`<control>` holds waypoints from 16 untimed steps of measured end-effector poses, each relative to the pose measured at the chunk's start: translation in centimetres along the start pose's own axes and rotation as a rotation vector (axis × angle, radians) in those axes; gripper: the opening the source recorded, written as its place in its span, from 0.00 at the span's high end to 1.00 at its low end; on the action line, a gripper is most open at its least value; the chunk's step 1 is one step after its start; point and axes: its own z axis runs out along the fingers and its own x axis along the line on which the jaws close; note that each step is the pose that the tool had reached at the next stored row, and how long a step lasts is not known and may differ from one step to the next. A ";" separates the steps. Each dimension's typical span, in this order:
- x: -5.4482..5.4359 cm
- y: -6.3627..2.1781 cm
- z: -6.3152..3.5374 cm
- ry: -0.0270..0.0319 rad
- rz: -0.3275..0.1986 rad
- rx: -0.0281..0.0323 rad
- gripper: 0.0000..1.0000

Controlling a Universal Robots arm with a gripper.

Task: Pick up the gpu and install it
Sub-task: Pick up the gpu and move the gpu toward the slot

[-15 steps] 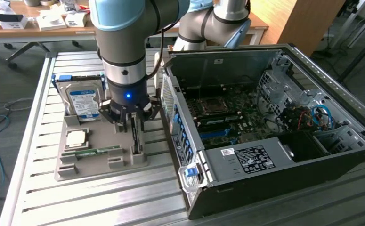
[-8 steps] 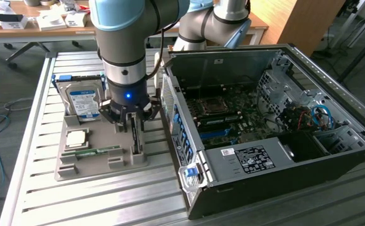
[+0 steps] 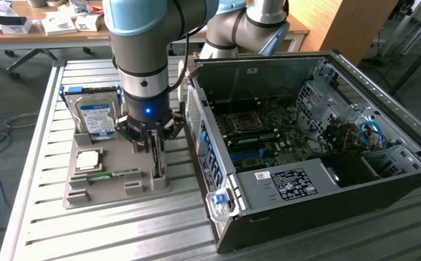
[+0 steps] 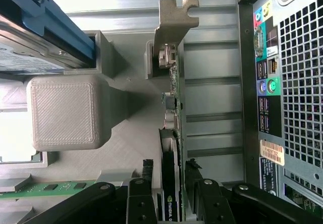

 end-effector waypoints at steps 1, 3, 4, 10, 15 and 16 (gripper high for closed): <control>0.0 0.00 0.00 0.0000 0.000 0.0001 0.61; 0.0 0.00 0.00 0.0000 0.000 0.0000 0.61; 0.0 0.00 0.00 0.0000 0.000 0.0001 0.63; 0.0 0.00 0.00 0.0000 0.000 0.0001 0.74; 0.0 0.00 0.00 0.0000 0.000 0.0001 0.74; 0.0 0.00 0.00 0.0000 0.000 0.0001 0.74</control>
